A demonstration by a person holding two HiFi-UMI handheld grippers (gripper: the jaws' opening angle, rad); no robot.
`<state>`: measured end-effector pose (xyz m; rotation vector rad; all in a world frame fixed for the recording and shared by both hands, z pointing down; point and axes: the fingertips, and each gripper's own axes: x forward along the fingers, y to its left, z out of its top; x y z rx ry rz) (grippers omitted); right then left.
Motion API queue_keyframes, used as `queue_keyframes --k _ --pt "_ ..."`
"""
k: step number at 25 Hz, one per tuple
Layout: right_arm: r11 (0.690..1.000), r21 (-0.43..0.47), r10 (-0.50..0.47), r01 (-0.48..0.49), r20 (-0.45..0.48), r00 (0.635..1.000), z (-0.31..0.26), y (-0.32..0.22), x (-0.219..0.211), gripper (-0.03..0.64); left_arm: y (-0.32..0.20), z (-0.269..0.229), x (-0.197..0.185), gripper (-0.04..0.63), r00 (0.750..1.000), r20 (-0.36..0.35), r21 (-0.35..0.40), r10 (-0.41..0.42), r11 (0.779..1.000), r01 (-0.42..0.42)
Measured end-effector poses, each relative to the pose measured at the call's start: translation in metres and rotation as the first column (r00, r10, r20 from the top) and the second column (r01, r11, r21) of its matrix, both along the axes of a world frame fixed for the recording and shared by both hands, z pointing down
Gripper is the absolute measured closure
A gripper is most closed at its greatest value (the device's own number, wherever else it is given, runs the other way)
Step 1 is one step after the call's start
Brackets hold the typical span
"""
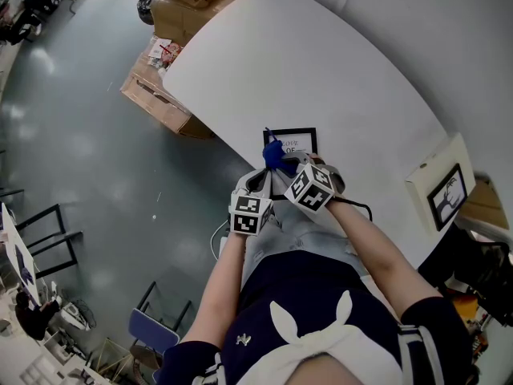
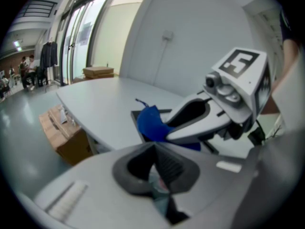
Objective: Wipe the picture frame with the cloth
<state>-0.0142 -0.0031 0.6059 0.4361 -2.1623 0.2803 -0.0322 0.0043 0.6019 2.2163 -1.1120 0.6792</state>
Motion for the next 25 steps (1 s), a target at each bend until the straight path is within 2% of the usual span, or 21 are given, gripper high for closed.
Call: queue_keyframes --k 19,25 --pt "0.999 -0.038 0.000 0.001 0.012 1.000 0.000 0.022 -0.002 0.549 0.001 0.001 0.000 0.594 1.000 0.007 0.007 -0.005 1.000 0.005" --pt "0.998 -0.042 0.039 -0.039 0.012 0.999 -0.001 0.029 -0.002 0.549 0.001 0.001 -0.001 0.594 1.000 0.009 0.012 -0.005 1.000 0.005"
